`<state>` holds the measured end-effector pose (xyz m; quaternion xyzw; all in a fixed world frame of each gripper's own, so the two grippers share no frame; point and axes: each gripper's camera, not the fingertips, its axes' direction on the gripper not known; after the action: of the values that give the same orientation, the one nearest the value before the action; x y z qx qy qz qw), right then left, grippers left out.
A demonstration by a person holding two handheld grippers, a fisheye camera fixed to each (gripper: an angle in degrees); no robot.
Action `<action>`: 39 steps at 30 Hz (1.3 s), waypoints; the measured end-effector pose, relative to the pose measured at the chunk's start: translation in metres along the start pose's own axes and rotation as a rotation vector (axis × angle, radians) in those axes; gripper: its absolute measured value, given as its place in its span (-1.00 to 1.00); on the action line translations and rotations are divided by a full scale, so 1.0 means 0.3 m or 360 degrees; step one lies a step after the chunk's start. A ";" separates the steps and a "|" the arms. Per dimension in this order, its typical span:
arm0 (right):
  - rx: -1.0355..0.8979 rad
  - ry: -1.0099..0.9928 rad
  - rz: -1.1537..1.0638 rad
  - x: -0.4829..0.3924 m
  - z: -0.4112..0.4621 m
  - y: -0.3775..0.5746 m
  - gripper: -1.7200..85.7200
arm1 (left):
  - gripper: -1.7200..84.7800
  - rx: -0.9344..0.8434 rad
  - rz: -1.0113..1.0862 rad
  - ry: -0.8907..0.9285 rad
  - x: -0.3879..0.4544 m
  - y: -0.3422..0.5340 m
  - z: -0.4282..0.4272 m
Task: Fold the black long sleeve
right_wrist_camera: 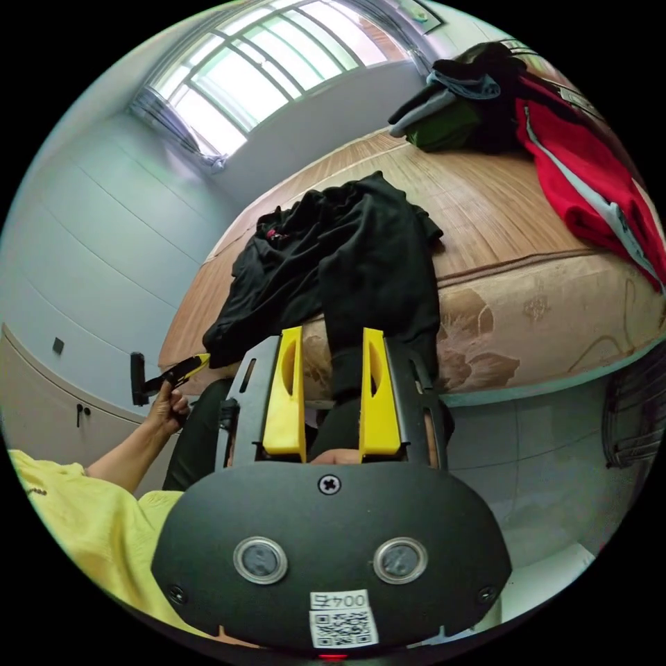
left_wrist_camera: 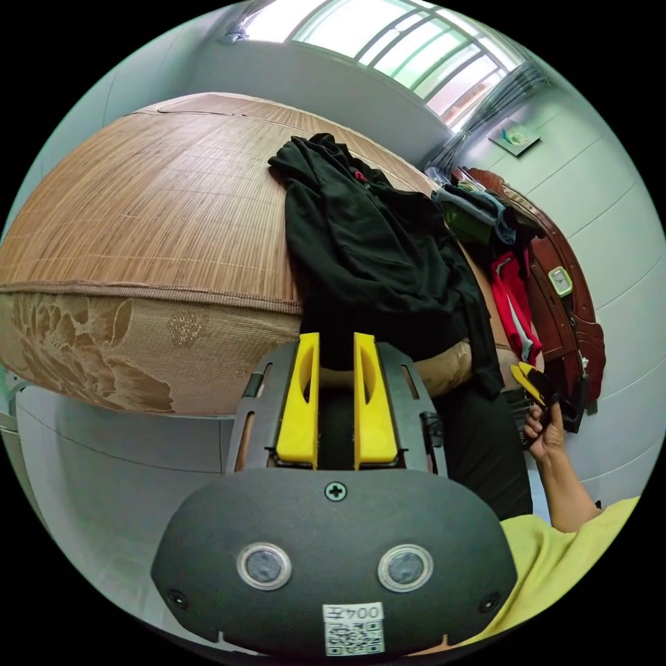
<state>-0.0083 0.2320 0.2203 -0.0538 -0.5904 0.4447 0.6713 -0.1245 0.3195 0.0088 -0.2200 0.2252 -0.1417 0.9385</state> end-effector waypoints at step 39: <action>-0.0003 0.0216 -0.0266 0.047 -0.060 -0.531 -0.66 | -0.89 -0.0119 0.0139 -0.0399 0.179 0.028 0.107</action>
<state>0.0906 0.1540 0.3207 -0.0351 -0.5464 0.3820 0.7445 -0.0614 0.3183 0.0111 -0.2608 0.1207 -0.0638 0.9557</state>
